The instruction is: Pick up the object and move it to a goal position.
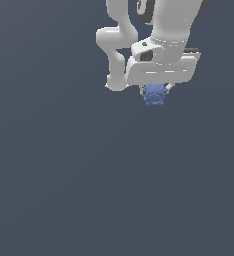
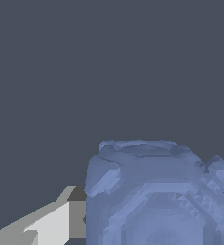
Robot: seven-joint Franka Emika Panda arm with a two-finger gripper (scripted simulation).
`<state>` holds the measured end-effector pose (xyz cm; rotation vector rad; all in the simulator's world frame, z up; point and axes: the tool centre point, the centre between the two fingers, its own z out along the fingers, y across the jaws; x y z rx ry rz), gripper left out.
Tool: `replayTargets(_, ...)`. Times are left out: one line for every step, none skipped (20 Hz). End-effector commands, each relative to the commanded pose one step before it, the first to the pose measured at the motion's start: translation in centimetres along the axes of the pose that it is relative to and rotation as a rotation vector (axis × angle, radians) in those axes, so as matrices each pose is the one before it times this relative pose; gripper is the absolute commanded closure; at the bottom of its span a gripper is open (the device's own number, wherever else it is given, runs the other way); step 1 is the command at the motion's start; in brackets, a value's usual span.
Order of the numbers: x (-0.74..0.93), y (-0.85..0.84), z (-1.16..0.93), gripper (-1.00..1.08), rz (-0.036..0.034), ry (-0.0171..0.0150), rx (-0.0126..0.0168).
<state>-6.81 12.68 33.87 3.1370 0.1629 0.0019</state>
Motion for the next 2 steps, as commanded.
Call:
replayTargets(-0.109, -0.161, -0.388, 1.08, 0.00066, -0.00119, 0.00004)
replayTargets(-0.005, -0.013, -0.028, 1.08, 0.00000, 0.00000, 0.00000)
